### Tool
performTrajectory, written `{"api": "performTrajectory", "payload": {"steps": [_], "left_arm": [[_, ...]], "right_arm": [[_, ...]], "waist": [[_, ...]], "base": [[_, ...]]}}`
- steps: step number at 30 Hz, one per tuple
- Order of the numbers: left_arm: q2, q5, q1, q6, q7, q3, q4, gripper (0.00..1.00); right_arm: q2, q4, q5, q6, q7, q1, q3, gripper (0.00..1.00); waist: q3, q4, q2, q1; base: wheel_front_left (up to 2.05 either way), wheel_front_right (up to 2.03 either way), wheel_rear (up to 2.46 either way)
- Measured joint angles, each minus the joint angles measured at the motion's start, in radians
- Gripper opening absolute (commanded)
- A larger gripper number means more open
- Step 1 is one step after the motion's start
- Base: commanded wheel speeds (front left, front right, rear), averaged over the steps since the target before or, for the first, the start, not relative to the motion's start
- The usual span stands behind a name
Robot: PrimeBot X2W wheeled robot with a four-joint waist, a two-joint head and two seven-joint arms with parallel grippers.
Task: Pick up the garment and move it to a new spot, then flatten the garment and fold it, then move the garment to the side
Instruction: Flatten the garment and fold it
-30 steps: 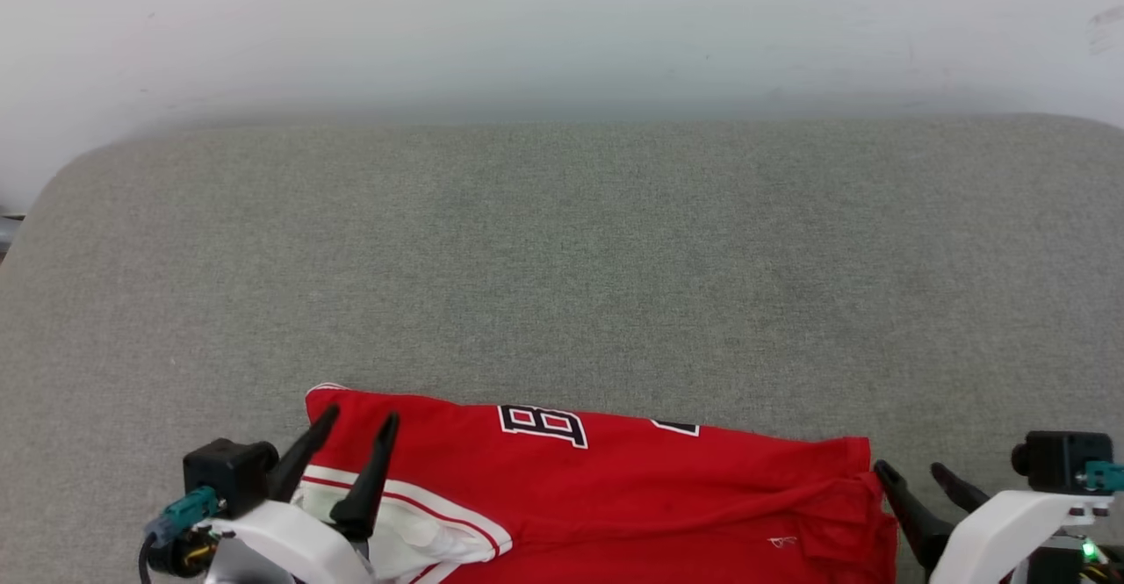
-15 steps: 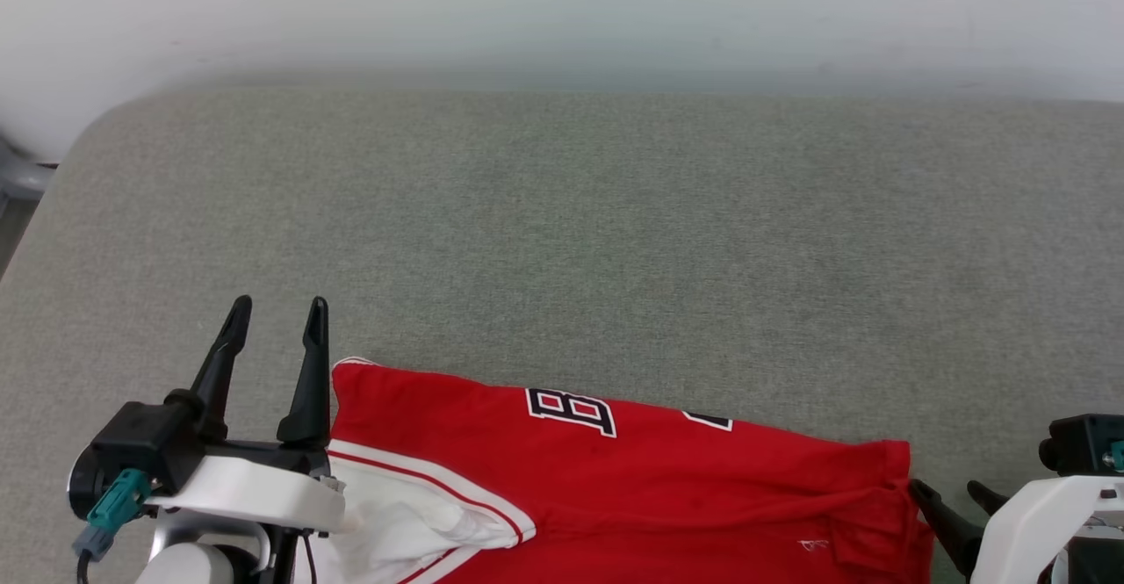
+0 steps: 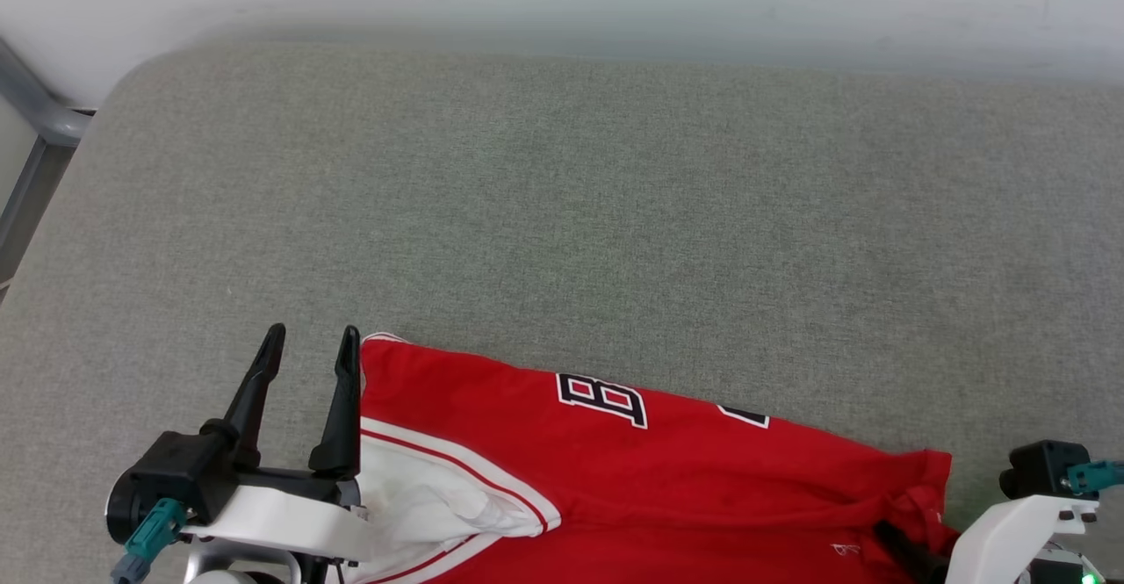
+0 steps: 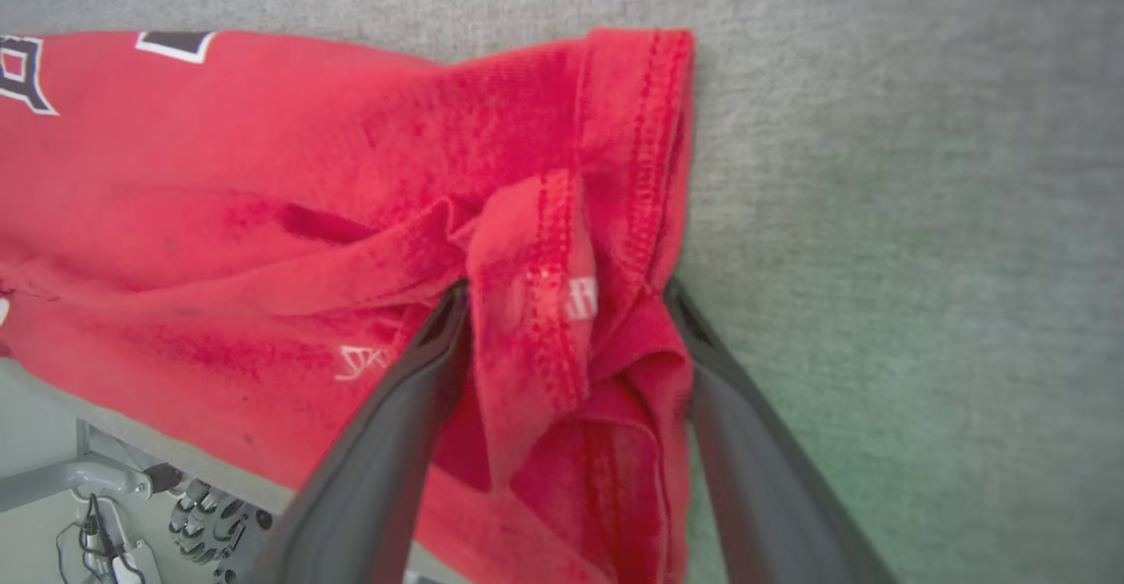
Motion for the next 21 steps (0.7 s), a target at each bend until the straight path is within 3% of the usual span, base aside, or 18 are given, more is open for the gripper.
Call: {"api": "performTrajectory", "payload": {"steps": [2, 3, 4, 5, 15, 21], "left_arm": [[-0.007, 0.007, -0.001, -0.008, 0.0, 0.003, 0.006, 1.0], [-0.011, 0.009, -0.001, -0.013, 0.0, 0.005, 0.011, 1.0], [-0.014, 0.012, -0.001, -0.016, 0.0, 0.006, 0.013, 1.0], [-0.018, 0.017, -0.002, -0.017, 0.0, 0.007, 0.016, 1.0], [-0.024, 0.025, 0.006, -0.024, 0.0, 0.021, 0.044, 1.0], [-0.022, 0.025, 0.014, -0.005, 0.007, 0.024, 0.041, 1.0]], "right_arm": [[0.001, 0.032, 0.007, 0.0, 0.002, -0.01, 0.011, 1.0], [0.001, 0.046, 0.009, 0.0, 0.004, -0.018, 0.016, 0.44], [0.001, 0.056, 0.013, -0.002, 0.003, -0.022, 0.019, 0.15], [0.001, 0.065, 0.015, -0.002, -0.004, -0.026, 0.023, 0.0], [0.0, 0.071, 0.03, 0.001, -0.049, -0.058, 0.048, 0.0], [-0.028, 0.034, 0.02, 0.001, -0.048, -0.066, -0.01, 0.0]], "waist": [[0.002, 0.004, -0.0001, -0.0001], [0.002, 0.004, 0.0, -0.0001], [0.002, 0.004, -0.0001, 0.0], [0.002, 0.004, -0.0001, 0.0], [-0.037, -0.022, 0.0, -0.0001], [-0.06, -0.05, 0.0, 0.0]], "base": [[0.0, 0.0, 0.0], [0.0, 0.0, 0.0], [0.0, 0.0, 0.0], [0.0, 0.0, 0.0], [0.0, 0.0, 0.0], [0.0, 0.0, 0.0]]}}
